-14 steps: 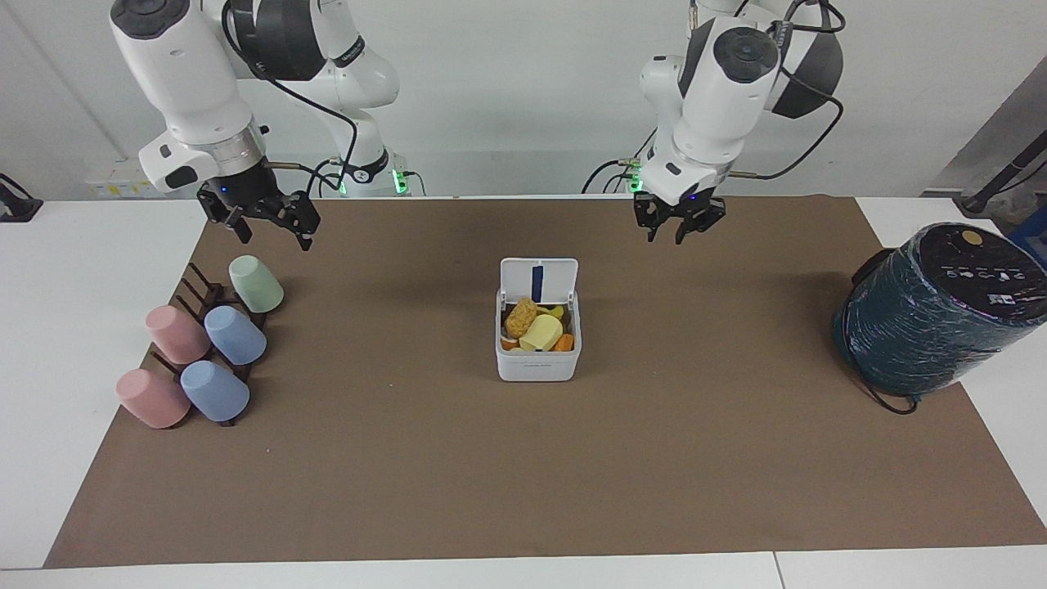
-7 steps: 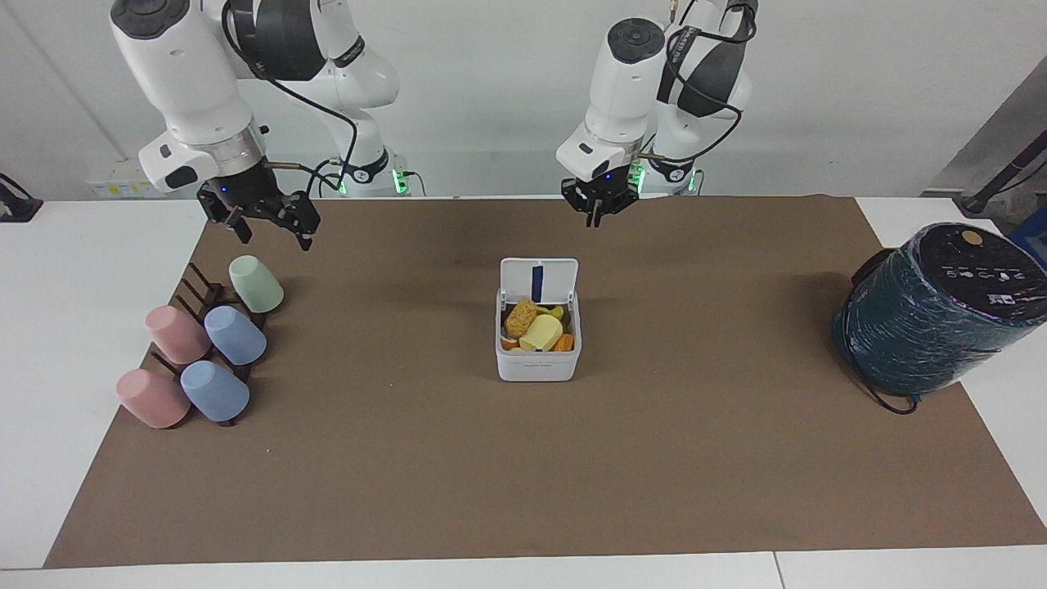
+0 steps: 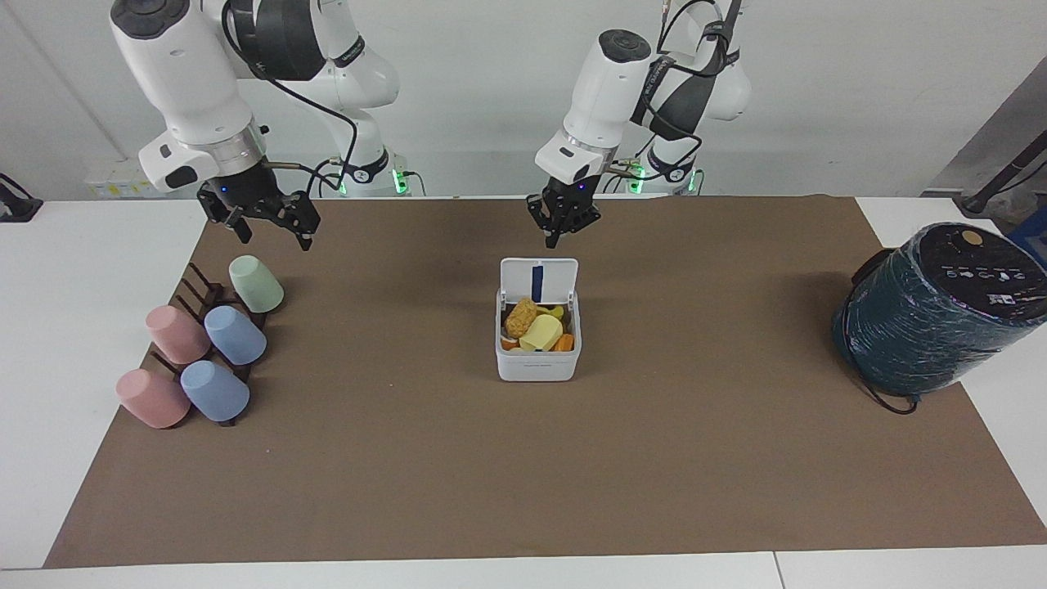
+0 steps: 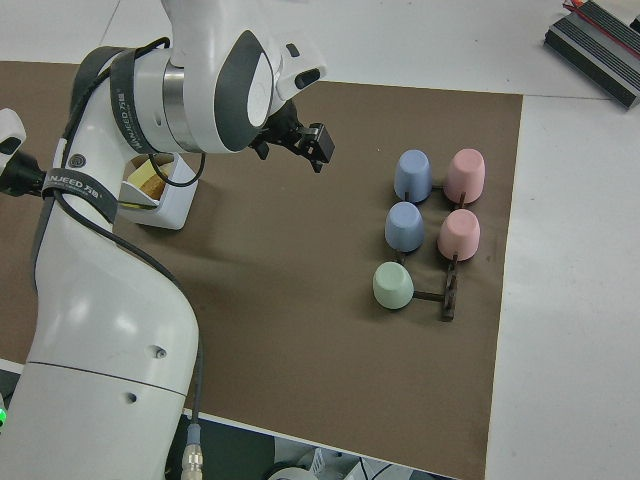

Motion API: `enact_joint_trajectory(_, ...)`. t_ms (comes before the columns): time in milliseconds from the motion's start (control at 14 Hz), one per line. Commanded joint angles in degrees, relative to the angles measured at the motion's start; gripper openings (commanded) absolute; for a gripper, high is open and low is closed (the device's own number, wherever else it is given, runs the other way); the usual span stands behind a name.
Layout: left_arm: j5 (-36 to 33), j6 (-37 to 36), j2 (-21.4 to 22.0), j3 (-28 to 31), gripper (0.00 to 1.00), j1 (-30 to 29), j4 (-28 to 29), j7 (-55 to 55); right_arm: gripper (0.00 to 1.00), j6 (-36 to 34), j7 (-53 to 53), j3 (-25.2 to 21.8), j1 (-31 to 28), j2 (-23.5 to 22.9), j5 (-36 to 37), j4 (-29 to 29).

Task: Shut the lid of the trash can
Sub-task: 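Push the white lid up and over the can with the left gripper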

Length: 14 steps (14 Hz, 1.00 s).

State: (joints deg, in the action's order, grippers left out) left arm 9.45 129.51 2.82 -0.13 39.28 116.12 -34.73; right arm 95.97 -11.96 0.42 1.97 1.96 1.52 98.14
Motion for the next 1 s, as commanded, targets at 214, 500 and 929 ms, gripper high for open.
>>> enact_joint_trajectory(214,3.2,11.9,-5.8,0.2,0.00,-1.5,-0.7,-0.9,1.00,-0.3,1.0,0.4,-0.6,0.4,-0.2,0.4)
enact_joint_trajectory(500,4.0,15.0,-9.0,0.2,0.00,-3.6,-2.9,-0.5,1.00,-0.3,1.0,0.5,-0.6,0.4,-0.2,0.4)
enact_joint_trajectory(929,4.3,20.1,-15.6,0.2,0.00,-3.6,-6.2,-0.6,1.00,-0.3,1.0,0.4,-0.6,0.4,-0.2,0.4)
